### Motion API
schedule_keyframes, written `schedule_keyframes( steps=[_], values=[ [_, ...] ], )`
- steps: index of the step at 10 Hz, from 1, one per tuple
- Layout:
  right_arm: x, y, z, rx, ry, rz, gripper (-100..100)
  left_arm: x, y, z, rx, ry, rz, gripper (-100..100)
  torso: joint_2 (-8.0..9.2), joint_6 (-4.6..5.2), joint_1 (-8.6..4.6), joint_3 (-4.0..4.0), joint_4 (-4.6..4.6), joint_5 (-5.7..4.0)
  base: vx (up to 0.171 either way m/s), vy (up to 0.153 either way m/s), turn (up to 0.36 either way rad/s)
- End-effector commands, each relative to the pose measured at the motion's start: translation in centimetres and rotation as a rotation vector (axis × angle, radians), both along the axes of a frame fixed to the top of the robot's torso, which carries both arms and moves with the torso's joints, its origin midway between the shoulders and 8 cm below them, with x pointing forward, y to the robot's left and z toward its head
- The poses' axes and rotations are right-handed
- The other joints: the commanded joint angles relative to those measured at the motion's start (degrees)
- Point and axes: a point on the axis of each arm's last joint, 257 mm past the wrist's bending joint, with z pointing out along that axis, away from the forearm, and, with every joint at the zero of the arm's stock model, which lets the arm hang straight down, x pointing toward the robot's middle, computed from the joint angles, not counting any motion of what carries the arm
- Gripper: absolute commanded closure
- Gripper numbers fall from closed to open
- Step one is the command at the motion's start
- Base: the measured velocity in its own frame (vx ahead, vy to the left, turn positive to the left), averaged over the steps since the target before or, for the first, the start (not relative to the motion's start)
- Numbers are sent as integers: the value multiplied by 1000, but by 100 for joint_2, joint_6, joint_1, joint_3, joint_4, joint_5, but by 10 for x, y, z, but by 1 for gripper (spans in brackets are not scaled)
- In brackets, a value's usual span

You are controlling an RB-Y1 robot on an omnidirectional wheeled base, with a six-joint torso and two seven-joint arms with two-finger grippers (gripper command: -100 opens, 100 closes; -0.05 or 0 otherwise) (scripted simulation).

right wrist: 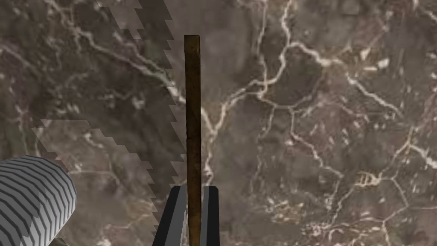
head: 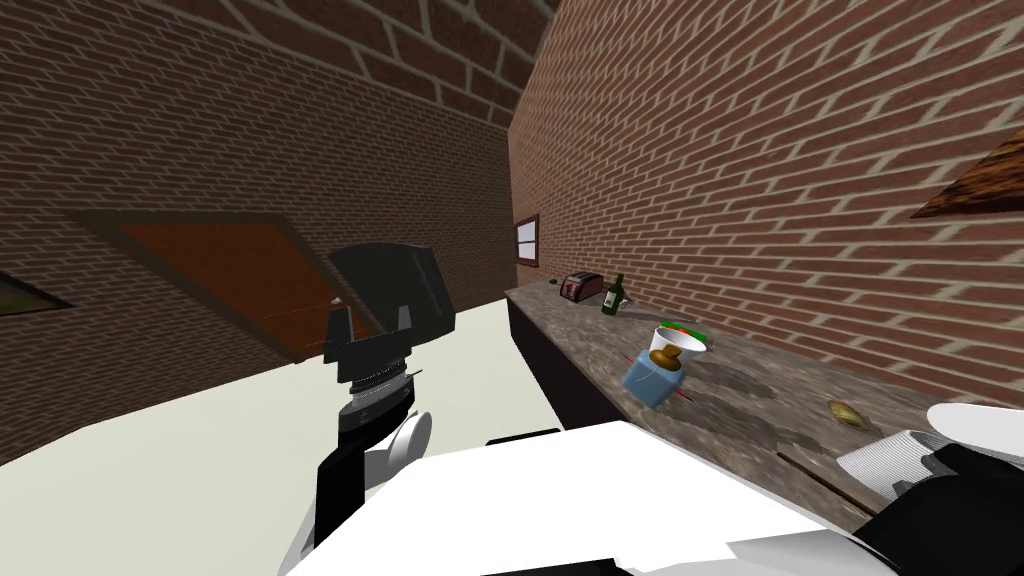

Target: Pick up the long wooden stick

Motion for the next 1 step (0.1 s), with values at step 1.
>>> schedule_keyframes(
  steps=[1],
  values=[
    [0, 0, 0, 0, 0, 0, 0, 0, 0, 0, 0, 0, 0, 0, 0, 0, 0, 0, 0, 0, 0, 0, 0]
  ],
)
